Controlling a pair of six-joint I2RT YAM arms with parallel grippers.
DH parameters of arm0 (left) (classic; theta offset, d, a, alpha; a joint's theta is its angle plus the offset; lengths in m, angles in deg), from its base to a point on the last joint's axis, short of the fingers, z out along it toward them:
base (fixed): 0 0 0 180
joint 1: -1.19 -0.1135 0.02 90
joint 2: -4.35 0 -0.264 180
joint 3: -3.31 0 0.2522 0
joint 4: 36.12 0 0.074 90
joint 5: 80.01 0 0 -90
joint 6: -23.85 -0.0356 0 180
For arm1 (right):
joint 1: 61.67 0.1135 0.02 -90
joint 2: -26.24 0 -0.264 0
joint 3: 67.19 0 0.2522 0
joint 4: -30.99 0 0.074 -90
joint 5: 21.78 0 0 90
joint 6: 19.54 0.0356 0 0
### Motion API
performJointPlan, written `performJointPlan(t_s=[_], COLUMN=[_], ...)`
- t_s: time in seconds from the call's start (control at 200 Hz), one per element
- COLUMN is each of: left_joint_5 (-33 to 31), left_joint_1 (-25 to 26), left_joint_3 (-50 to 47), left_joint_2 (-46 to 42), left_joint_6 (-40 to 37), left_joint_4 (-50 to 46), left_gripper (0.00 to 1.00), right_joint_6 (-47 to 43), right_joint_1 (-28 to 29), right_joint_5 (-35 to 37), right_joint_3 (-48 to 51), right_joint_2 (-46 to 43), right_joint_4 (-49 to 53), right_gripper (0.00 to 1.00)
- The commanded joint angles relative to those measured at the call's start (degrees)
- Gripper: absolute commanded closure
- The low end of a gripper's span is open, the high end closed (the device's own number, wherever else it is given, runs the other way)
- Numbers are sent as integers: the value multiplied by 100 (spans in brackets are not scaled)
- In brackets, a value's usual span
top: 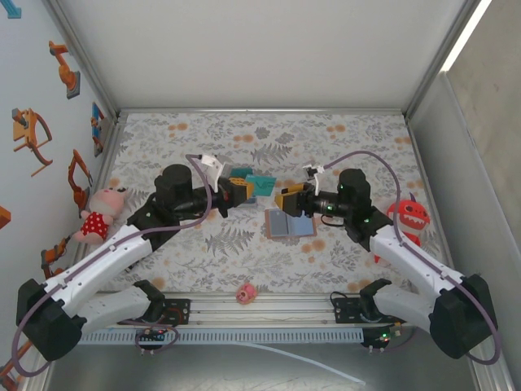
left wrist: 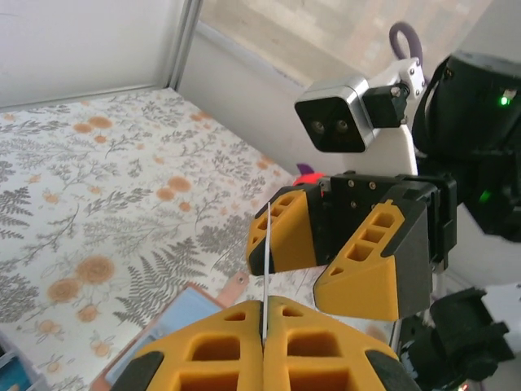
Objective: Take the credit cards out of the card holder
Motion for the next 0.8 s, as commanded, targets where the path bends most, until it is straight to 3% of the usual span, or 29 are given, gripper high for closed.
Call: performJointPlan(t_s=[0.0, 0.28, 0.561, 0.611, 0.701, 0.796], left_joint_5=[100, 434, 496, 498, 480, 438], left_joint_1=[-10, 7, -10, -10, -6, -5], left_joint_3=[-84, -87, -95, -95, -32, 90], left_joint_2=[43, 211, 206, 197, 189, 140], left_joint_6=[579, 798, 768, 737, 670, 518], left_joint_4=[809, 1159, 1141, 1102, 939, 643], left_gripper=[95, 95, 88, 84, 73, 46], right_joint_6=[531, 992, 982, 969, 909, 731], right_joint_1=[128, 201, 201, 197, 201, 201], right_joint_5=[-169, -540, -600, -617, -636, -623], right_joint_3=[-8, -196, -277, -269, -247, -262], right_joint_2=[82, 537, 487, 442, 358, 261], right_joint_4=[-1384, -2292, -2429, -2417, -2352, -2039], right_gripper=[44, 54, 95, 100, 100, 100])
